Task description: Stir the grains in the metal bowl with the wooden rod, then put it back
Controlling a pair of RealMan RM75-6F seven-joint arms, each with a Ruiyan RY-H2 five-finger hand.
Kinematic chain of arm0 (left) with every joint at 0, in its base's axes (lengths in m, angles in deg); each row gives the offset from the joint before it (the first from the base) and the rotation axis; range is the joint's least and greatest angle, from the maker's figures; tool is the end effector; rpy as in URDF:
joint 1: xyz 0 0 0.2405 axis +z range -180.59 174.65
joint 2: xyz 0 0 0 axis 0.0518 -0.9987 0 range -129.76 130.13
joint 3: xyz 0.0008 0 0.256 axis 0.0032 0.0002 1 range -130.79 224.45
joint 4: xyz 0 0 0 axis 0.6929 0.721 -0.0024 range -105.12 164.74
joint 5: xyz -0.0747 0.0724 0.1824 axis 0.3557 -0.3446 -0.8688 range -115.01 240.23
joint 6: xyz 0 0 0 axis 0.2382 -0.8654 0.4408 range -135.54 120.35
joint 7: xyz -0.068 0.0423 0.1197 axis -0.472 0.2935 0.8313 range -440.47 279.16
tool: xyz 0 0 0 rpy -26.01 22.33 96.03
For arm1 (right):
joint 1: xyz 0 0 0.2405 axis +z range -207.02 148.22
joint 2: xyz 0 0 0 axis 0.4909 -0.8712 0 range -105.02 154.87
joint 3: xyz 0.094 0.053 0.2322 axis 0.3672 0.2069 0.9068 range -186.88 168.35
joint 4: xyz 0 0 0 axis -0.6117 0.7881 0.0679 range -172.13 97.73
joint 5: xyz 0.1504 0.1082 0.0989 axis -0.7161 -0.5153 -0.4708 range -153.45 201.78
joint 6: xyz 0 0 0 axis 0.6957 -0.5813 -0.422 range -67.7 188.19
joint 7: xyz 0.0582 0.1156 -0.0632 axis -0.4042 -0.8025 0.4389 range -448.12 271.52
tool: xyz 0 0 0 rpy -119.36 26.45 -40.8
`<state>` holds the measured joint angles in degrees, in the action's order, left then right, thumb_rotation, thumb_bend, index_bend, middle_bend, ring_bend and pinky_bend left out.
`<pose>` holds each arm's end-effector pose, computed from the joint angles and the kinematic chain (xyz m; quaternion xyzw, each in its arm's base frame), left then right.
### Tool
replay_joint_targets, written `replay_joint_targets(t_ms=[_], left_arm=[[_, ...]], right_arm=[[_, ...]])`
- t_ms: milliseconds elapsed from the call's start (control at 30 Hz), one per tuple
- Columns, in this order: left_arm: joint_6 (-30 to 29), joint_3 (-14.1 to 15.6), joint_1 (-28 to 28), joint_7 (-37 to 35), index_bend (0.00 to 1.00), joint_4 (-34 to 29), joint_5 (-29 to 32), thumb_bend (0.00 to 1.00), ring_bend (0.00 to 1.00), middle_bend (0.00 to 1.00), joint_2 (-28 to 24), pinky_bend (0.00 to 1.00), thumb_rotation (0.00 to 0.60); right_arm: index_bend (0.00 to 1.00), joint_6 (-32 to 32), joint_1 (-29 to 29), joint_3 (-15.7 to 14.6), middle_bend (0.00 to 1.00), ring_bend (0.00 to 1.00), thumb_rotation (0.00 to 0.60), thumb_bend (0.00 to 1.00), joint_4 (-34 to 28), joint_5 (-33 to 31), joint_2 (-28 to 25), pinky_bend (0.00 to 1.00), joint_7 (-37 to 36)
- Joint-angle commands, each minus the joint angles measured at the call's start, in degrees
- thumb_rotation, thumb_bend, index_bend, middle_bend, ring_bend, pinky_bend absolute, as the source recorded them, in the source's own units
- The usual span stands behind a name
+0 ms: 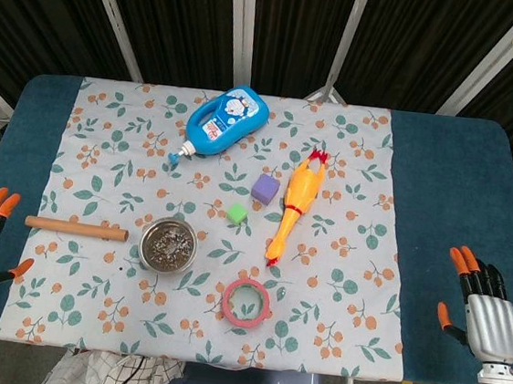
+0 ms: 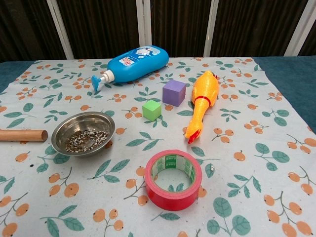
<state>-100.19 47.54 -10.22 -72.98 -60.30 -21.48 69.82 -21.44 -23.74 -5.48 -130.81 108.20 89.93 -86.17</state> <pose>-0.3045 0.1804 0.1421 -0.5926 -0.3401 -0.3893 0.6178 -0.3088 -0.1881 0.1481 0.5963 -0.4042 0.3761 0.5827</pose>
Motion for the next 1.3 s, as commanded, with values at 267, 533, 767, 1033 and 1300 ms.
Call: replay_joint_targets(t_ms=[267, 533, 767, 1033, 1300], left_arm=[[0.7, -0.7, 0.6, -0.9, 0.0, -0.3, 0.0, 0.24, 0.0, 0.0, -0.5, 0.0, 0.6], [2.3, -0.5, 0.6, -0.4, 0.0, -1.1, -0.2, 0.24, 0.0, 0.0, -0.9, 0.0, 0.6], [5.7, -0.9, -0.3, 2.4, 0.01, -3.4, 1.7, 0.24, 0.0, 0.0, -1.4, 0.0, 0.6], [11.5, -3.6, -3.6, 8.6, 0.08, -6.1, 6.7, 0.25, 0.0, 0.13, -1.1, 0.0, 0.6], [20.1, -7.9, -9.5, 20.9, 0.28, -5.7, 18.5, 0.3, 0.03, 0.4, 2.8, 0.0, 0.6]], right_arm=[[0.0, -1.1, -0.5, -0.2, 0.0, 0.0, 0.6, 0.47, -0.1, 0.5, 0.0, 0.0, 0.4], [0.0, -1.6, -1.0, -0.2, 0.0, 0.0, 0.6, 0.47, -0.3, 0.1, -0.1, 0.0, 0.3], [0.0, -1.1, -0.8, -0.2, 0.0, 0.0, 0.6, 0.47, -0.2, -0.1, -0.1, 0.0, 0.0], [0.0, -1.1, -0.8, -0.4, 0.0, 0.0, 0.6, 0.47, -0.5, 0.5, -0.3, 0.0, -0.5], [0.0, -0.8, -0.8, -0.4, 0.0, 0.0, 0.6, 0.47, -0.6, 0.3, -0.5, 0.0, -1.2]])
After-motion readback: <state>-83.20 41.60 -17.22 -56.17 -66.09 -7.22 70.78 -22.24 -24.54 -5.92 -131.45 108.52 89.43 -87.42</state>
